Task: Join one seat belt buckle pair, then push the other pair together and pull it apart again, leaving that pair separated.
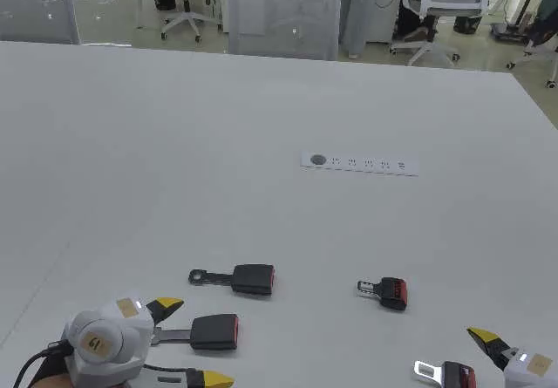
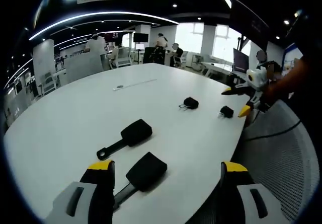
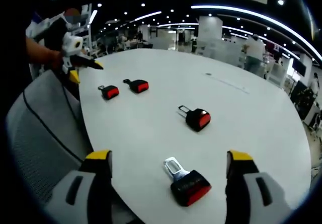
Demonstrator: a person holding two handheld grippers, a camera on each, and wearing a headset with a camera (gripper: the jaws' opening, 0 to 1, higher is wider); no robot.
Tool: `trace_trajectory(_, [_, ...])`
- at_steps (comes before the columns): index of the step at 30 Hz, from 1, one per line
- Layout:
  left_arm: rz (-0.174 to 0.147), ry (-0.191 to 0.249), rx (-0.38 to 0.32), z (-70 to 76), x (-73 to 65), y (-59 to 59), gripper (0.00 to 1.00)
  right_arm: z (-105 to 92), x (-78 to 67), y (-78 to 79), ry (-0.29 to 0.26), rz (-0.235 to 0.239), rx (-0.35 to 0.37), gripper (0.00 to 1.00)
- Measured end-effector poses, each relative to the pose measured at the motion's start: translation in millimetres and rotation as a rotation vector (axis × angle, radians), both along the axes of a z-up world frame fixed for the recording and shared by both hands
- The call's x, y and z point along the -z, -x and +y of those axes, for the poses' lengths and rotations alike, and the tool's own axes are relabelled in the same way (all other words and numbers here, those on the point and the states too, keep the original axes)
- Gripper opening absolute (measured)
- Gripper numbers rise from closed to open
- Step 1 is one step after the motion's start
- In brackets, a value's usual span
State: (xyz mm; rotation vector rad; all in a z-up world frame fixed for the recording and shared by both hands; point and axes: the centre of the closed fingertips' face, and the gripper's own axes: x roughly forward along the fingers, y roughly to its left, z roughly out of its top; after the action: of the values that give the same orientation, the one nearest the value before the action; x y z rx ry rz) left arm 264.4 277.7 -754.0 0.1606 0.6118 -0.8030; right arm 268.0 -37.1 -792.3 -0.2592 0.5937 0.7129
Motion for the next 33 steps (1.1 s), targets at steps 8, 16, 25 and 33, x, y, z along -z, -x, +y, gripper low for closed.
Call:
trace_trajectory(8, [-0.001, -0.002, 0.003, 0.1, -0.5, -1.7, 0.89, -1.1, -0.8, -1.9, 0.004, -0.001, -0.003, 0.95])
trace_trajectory(16, [0.000, -0.006, 0.008, -0.5, -0.8, -3.1, 0.89, -0.6, -2.2, -3.2, 0.004, -0.001, -0.005, 0.95])
trace_trajectory(25, [-0.013, -0.006, 0.000, 0.2, -2.4, -7.9, 0.88, 0.2, -3.1, -6.2, 0.000, -0.005, -0.004, 0.95])
trace_trajectory(33, [-0.016, -0.007, 0.000, -0.2, -2.7, -10.2, 0.88, 1.1, -3.2, -8.5, -0.002, -0.007, -0.004, 0.95])
